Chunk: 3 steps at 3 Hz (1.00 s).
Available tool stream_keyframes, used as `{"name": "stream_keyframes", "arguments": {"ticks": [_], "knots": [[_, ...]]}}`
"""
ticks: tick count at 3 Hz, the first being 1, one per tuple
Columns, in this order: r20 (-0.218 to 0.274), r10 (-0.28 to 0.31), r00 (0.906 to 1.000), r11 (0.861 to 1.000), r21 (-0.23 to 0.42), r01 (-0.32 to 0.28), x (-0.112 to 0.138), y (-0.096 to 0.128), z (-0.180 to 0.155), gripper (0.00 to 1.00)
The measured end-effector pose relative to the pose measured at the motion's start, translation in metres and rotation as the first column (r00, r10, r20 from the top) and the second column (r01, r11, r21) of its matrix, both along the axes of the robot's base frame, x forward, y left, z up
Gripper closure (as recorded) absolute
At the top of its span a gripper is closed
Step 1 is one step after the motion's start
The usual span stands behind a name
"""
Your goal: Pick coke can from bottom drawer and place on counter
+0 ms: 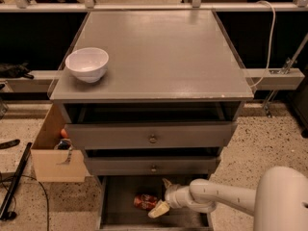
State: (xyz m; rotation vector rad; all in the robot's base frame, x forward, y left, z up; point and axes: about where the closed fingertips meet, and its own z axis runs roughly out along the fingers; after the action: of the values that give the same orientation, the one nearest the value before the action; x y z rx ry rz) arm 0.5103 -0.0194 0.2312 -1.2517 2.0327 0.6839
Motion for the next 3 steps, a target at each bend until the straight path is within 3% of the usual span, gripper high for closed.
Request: {"name": "stream_keyframes", "arguments": {"ticks": [2, 3], "knots": [[0.007, -0.002, 1.0000, 1.000, -0.019, 0.002, 0.036, 0.002, -0.037, 0.00], [0.008, -0.001, 1.0000, 1.000, -0.016, 0.001, 0.037, 0.004, -0.045, 0.00]]}}
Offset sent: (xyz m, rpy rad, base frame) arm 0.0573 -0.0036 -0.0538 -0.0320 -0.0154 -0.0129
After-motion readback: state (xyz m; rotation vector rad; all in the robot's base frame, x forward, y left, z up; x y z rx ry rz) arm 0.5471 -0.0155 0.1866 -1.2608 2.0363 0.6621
